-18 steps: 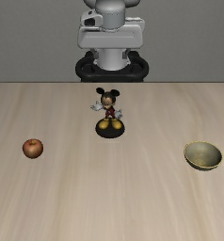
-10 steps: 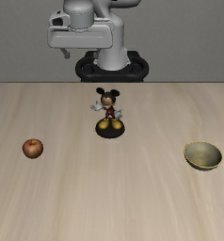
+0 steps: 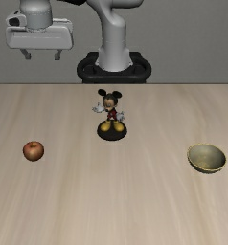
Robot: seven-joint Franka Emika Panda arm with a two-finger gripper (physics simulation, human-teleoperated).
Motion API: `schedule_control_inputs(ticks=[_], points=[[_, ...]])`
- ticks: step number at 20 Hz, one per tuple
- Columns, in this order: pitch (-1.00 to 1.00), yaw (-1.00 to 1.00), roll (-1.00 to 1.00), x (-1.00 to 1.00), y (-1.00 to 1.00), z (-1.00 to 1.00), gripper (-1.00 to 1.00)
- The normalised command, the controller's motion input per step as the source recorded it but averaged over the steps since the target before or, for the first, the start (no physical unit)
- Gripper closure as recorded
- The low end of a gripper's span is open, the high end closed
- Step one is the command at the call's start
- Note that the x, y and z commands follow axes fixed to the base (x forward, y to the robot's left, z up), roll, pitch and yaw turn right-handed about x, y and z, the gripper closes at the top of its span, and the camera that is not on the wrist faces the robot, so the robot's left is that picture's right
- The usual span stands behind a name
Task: Pick up the apple and put it on the bowl
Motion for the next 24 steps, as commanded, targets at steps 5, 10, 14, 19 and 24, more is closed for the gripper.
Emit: schedule_control_inputs(ticks=[5,10,14,19,24], points=[[0.00,0.00,0.00,0.60,-0.40,0.00,-1.00],[0.00,0.00,0.00,1.00,0.00,0.00,-1.00],[0.00,0.00,0.00,1.00,0.00,0.00,-1.00],[0.00,0.00,0.00,0.00,0.00,-0.20,-1.00],[0.00,0.00,0.00,0.00,0.00,-1.00,-1.00]])
